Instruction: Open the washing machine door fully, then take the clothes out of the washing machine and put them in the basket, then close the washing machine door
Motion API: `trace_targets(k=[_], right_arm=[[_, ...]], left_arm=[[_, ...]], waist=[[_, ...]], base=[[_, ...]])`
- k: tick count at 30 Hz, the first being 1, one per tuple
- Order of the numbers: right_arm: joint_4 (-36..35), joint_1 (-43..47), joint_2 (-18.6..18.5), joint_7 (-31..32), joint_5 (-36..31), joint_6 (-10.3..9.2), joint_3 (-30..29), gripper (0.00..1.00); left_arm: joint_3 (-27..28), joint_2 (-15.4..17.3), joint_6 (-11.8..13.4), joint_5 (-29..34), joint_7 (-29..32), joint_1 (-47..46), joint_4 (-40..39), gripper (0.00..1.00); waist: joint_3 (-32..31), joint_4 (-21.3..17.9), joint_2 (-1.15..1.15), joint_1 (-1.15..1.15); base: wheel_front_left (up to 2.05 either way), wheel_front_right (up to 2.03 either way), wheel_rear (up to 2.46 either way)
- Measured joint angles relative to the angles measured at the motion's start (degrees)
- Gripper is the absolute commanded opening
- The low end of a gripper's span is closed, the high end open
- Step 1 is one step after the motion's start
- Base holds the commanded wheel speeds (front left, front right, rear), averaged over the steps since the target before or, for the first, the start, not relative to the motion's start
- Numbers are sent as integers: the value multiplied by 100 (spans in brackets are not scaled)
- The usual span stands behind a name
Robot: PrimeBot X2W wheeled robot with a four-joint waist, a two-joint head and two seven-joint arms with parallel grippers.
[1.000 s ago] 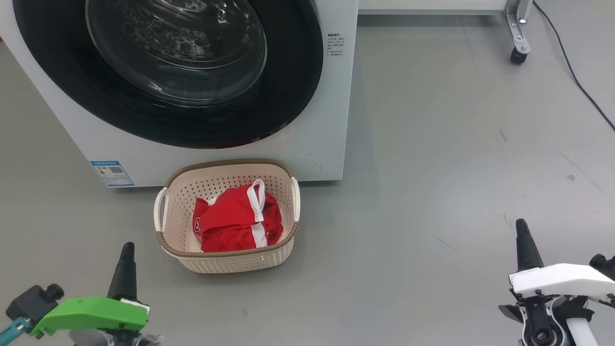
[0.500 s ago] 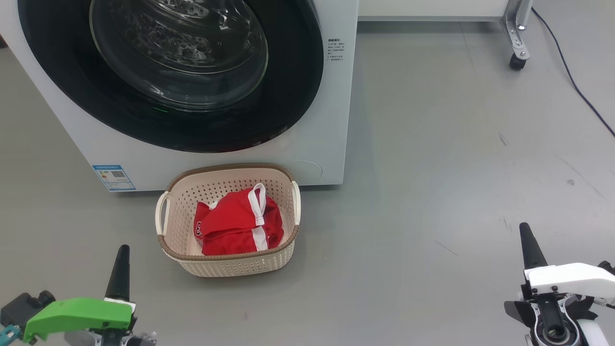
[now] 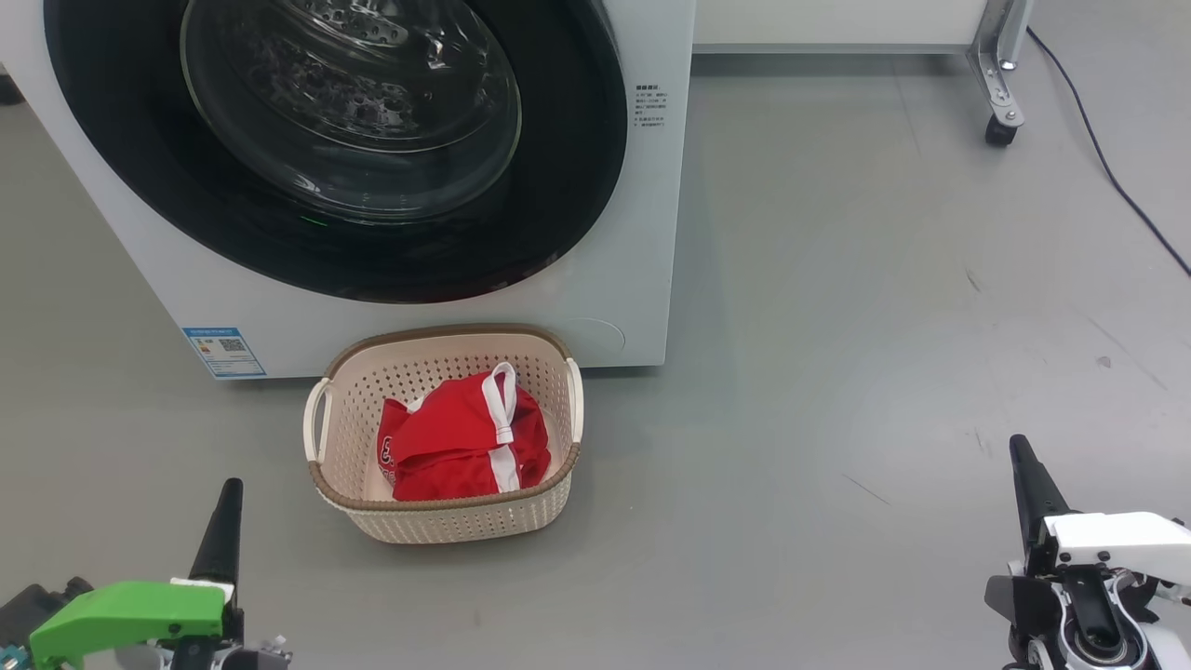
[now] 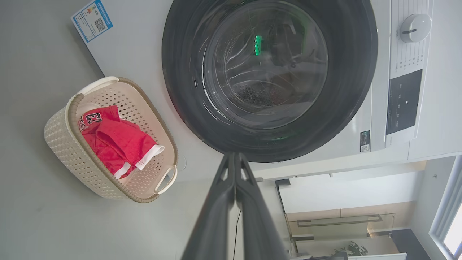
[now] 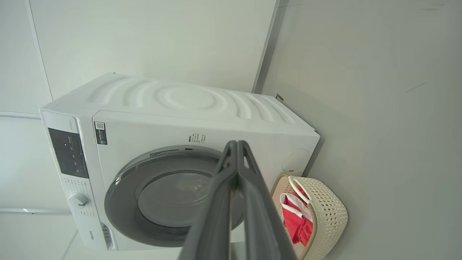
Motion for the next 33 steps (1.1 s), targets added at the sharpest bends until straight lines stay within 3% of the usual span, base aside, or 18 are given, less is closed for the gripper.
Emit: trace_targets(k=[10, 33], right_arm=[[90, -103, -43, 145, 755, 48, -92, 0], [140, -110, -48, 153, 758, 65, -104, 0]], left_arm=[[76, 0, 0, -676, 168, -8, 29, 0], [88, 0, 0, -691, 169, -65, 88, 0]], waist=[[-51, 4, 0, 0], [-53, 4, 0, 0]], base=[[0, 0, 0], [0, 0, 0]])
